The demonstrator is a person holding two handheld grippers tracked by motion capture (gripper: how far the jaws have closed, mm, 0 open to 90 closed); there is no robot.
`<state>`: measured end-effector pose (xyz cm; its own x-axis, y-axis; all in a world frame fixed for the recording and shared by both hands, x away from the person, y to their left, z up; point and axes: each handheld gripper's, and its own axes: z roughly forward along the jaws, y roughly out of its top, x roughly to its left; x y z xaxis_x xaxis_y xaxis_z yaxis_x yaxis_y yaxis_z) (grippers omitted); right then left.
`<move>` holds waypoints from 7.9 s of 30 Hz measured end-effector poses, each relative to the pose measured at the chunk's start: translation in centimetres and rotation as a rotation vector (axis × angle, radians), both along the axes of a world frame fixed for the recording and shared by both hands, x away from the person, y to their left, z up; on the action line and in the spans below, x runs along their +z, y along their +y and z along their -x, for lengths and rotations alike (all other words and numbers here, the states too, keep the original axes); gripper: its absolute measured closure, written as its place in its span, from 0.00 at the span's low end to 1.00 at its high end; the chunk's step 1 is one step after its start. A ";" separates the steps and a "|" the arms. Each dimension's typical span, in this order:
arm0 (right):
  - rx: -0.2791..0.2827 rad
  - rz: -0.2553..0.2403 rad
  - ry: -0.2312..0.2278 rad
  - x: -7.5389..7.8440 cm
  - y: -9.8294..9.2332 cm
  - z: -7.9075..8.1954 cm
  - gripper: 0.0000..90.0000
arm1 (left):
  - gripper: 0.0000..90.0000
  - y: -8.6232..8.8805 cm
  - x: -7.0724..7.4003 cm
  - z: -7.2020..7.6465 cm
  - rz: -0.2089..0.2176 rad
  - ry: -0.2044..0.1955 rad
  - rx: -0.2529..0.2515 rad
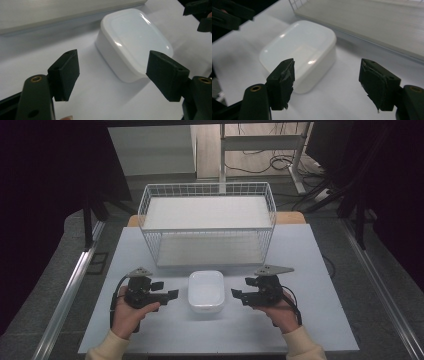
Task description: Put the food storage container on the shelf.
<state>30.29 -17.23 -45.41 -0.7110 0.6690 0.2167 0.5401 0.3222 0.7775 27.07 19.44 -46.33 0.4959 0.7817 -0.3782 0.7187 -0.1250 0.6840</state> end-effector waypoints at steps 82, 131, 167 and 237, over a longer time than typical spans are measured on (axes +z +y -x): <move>-0.055 -0.284 0.381 -3.3 2.0 -1.4 0.89 | 0.87 -2.0 -2.8 -1.8 0.243 0.185 -0.056; 0.023 -0.215 0.003 5.3 1.9 0.8 0.89 | 0.88 -2.4 5.0 -0.1 0.183 -0.103 -0.120; 0.053 -0.253 -0.107 13.7 2.5 -4.4 0.89 | 0.88 -1.8 14.3 -4.9 0.142 -0.231 -0.108; -0.136 -0.232 0.146 16.3 4.5 -17.0 0.40 | 0.29 -0.2 15.0 -19.4 0.337 -0.011 0.012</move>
<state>47.29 -12.78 -29.12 -0.5680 0.6767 0.4684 0.6776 0.0615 0.7328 46.43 19.21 -31.29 0.4932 0.6195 -0.6108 0.7108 0.1178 0.6935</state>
